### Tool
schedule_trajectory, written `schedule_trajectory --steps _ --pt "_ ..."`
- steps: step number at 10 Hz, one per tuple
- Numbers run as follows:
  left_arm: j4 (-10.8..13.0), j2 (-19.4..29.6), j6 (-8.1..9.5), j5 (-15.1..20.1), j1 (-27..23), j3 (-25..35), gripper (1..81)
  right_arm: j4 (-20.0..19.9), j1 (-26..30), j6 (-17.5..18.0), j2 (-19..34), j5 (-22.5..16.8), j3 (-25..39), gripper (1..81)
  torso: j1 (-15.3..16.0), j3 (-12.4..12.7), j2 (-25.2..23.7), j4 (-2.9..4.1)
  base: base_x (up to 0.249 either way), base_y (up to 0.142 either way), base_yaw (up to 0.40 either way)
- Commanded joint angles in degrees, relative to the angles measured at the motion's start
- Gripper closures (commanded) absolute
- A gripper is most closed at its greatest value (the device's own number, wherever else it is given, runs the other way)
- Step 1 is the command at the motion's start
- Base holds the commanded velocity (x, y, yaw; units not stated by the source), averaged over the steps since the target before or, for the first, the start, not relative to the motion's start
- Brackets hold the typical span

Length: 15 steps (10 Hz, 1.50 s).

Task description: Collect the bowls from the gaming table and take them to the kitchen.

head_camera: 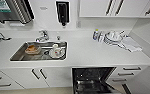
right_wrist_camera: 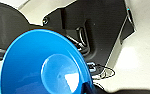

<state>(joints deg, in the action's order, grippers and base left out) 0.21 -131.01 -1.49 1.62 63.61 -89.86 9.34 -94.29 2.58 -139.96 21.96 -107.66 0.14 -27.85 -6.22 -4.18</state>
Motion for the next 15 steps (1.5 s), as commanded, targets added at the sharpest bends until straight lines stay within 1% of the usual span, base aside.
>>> schedule_trajectory --steps 1,3,4,5,7,8,10,11,12,14,15 --pt "-3.9 7.5 -0.09 11.0 -13.9 10.0 81.1 2.1 -0.2 -0.1 2.5 -3.1 1.8 81.1 0.0 0.0 0.0 0.00 0.000 0.000 0.000" --pt "-5.7 8.0 -0.09 15.6 -20.6 12.4 81.1 2.1 -0.2 -0.1 2.6 -3.1 2.0 81.1 0.0 -0.6 0.0 0.00 0.000 0.000 0.000" --pt "-5.7 7.3 -0.09 17.1 -23.9 13.4 81.1 2.1 -0.2 -0.1 2.8 -3.1 2.3 81.1 0.0 -0.4 0.0 0.00 0.000 0.000 0.000" --pt "-5.7 5.7 -0.01 18.6 -26.6 13.1 81.1 2.1 -0.2 -0.1 3.0 -3.1 2.3 81.1 0.0 -0.5 0.0 0.00 0.000 0.000 0.000" --pt "-5.6 1.9 2.80 21.0 -32.5 13.0 81.1 2.1 -0.1 0.1 2.9 -3.1 2.1 81.1 0.0 -0.5 0.0 0.00 0.000 0.000 0.000" --pt "-5.7 -0.3 3.06 22.6 -35.2 13.0 81.1 2.3 0.1 0.1 2.8 -3.1 2.1 81.1 0.0 -0.5 0.1 0.00 0.000 0.000 0.000" --pt "-5.5 -5.6 6.04 22.8 -38.8 11.5 81.1 2.3 0.2 0.1 3.0 -3.1 2.3 81.1 0.1 -0.5 0.1 0.00 0.000 0.000 0.000" --pt "-5.4 -8.0 6.58 22.9 -40.5 9.7 81.1 2.3 0.3 0.1 2.9 -3.1 2.4 81.1 0.1 -0.5 0.1 0.00 0.000 0.000 0.000" --pt "-5.7 -11.1 7.64 23.1 -42.2 7.1 81.1 2.1 0.4 0.1 3.0 -3.1 2.7 81.1 0.1 -0.5 0.1 0.00 0.000 0.000 0.000" --pt "-5.7 -15.9 9.13 23.8 -45.0 5.2 81.1 2.3 0.5 0.2 3.0 -3.1 2.7 81.1 0.1 -0.6 0.1 0.00 0.000 0.000 0.000" --pt "-5.6 -18.0 10.44 24.0 -46.4 4.9 81.1 2.3 0.4 0.3 2.9 -3.1 2.7 81.1 0.1 -0.6 0.1 0.00 0.000 0.000 0.000"
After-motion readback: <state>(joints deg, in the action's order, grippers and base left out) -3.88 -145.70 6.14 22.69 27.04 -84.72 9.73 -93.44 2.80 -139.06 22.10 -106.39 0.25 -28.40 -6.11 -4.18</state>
